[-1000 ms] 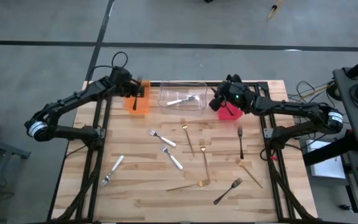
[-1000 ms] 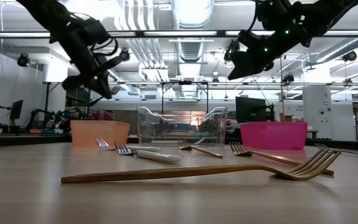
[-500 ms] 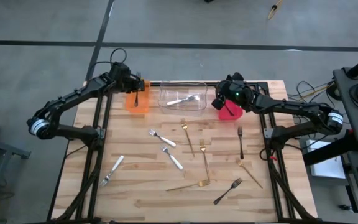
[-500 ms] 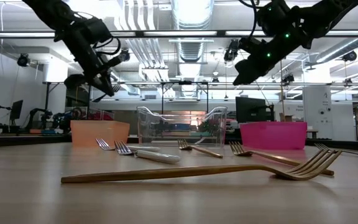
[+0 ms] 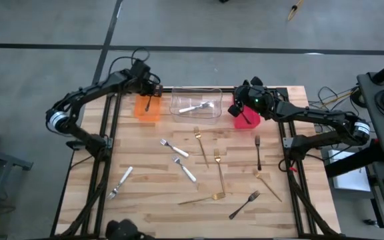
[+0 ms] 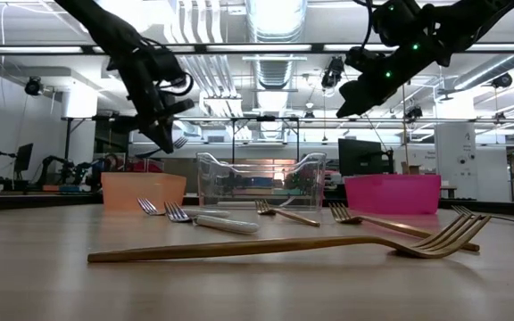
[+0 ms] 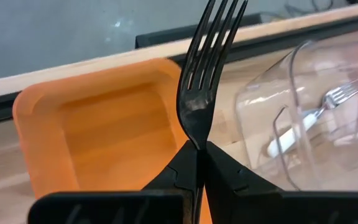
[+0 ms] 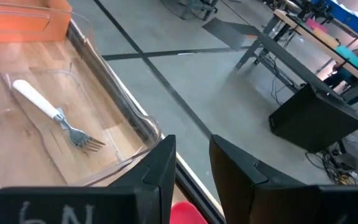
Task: Sort silverware by color (type)
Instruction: Put the black fork into the orange bin
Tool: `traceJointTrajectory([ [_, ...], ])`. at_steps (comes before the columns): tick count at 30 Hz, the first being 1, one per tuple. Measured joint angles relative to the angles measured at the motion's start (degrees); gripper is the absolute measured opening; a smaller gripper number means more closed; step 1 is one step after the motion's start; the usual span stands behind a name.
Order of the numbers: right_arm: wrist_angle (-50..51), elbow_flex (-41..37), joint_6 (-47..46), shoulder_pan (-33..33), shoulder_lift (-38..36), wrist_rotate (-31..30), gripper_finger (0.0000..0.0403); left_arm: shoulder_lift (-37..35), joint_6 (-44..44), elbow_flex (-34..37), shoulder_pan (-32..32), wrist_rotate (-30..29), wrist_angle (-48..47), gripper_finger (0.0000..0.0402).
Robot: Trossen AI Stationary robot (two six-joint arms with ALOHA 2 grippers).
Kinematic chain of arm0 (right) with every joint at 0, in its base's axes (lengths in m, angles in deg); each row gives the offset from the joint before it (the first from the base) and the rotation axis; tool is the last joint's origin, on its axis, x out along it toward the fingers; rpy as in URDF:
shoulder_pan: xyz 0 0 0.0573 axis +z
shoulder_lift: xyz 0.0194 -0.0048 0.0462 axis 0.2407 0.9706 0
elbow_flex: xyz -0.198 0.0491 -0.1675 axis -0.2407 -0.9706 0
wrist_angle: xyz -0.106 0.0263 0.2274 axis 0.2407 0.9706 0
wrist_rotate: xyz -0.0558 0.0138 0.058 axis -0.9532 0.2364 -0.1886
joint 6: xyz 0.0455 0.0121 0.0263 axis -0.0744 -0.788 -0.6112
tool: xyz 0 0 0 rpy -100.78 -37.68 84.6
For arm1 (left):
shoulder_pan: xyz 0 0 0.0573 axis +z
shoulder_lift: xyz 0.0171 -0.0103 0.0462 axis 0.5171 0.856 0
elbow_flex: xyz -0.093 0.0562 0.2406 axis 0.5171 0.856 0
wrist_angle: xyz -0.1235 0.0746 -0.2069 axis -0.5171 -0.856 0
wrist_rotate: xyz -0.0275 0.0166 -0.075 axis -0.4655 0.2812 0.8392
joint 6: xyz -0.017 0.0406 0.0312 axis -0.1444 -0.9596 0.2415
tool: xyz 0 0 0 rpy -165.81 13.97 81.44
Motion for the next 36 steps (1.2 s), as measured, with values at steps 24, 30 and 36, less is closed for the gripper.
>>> traceJointTrajectory([
  [24, 0.0, 0.0, -0.3, 0.0, 0.0, 0.0, 0.0089, 1.0, -0.6, 1.3, 0.5, -0.5, -4.1, 0.0],
  [30, 0.0, 0.0, -0.3, 0.0, 0.0, 0.0, 0.0089, 1.6, 0.2, 1.4, 0.5, -3.0, -4.2, 0.0],
  [36, 0.0, 0.0, -0.3, 0.0, 0.0, 0.0, 0.0089, 2.9, 0.3, 1.4, 0.5, -3.1, -4.2, 0.0],
])
